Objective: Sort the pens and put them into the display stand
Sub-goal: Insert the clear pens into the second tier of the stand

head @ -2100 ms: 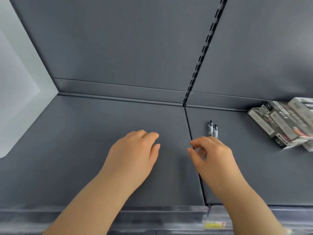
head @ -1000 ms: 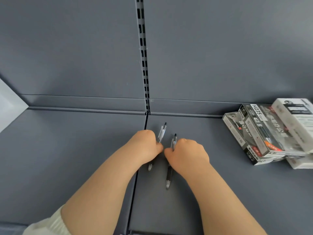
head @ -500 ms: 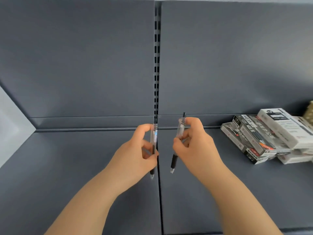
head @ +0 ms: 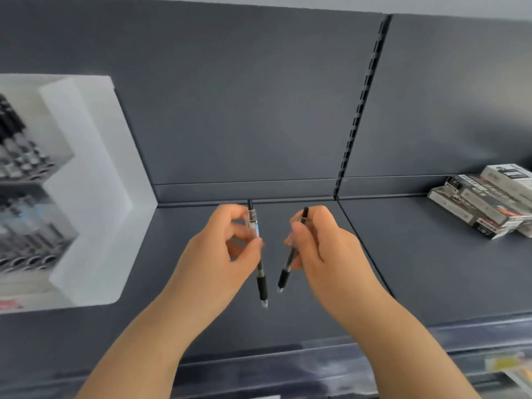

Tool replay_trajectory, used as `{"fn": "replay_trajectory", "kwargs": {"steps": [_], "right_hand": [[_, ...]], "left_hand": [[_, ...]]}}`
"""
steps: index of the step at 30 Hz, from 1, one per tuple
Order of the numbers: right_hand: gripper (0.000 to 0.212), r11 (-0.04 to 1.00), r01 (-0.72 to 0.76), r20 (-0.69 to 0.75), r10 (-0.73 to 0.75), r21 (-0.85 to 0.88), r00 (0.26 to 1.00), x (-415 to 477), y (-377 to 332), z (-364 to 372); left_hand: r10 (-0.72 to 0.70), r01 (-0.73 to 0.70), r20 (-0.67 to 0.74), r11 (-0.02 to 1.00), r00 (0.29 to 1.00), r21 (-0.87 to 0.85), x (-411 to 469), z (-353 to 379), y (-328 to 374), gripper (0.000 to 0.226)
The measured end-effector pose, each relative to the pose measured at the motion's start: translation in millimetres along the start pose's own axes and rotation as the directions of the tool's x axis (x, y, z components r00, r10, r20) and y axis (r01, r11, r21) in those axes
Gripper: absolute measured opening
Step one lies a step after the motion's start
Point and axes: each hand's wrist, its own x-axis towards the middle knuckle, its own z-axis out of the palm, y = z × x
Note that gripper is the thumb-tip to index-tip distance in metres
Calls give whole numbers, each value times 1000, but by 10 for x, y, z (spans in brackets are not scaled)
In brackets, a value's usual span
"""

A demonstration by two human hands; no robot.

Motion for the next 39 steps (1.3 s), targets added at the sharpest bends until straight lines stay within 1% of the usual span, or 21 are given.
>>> {"fn": "replay_trajectory", "kwargs": {"steps": [2,3,5,8,11,13,16,20,24,28,31,34,36,39], "right_hand": [[16,999,22,0,-23,-31,1000,-44,-106,184],[14,999,33,0,-33,-42,999,-58,-158,256],[10,997,54,1,-54,-53,999,-73,-258,370],[9,996,83,1,-83,-32,997,-64,-380,472],[8,992,125,2,-125,4,992,-32,-459,523],[10,990,131,34,-133,44,991,-5,-498,542],[12,984,136,41,-141,112,989,36,-547,577],[14,971,144,39,-154,191,987,45,-637,694],[21,965,156,38,-168,213,985,8,-824,913],[25,952,235,-21,-236,194,972,39,-1211,1270],[19,946,268,-80,-257,182,963,100,-1561,1588],[17,938,293,-151,-267,187,952,165,-1867,1910],[17,936,308,-170,-280,170,945,188,-2010,2124],[16,940,309,-194,-280,143,940,176,-2149,2390]], "left_hand": [[5,-5,0,999,1000,35,-98,-157,-89,33],[8,-8,-11,998,1000,58,-141,-229,-121,36],[-3,6,-44,998,999,66,-217,-352,-180,31],[-7,10,-90,999,996,41,-296,-479,-226,13],[20,-9,-184,998,983,65,-335,-564,-218,4],[11,9,-249,997,969,80,-362,-611,-177,7],[-24,41,-250,997,968,61,-393,-693,-127,11],[-9,30,-314,998,949,61,-455,-875,-188,15],[-19,19,-375,1000,927,-3,-603,-1186,-327,16],[41,-32,-432,999,901,28,-672,-1734,-514,11],[110,-85,-428,993,897,76,-674,-2233,-682,12],[149,-107,-419,987,896,123,-653,-2684,-889,11],[195,-133,-412,976,890,173,-632,-2906,-1042,13],[246,-164,-359,956,900,242,-585,-3121,-1223,13]]}}
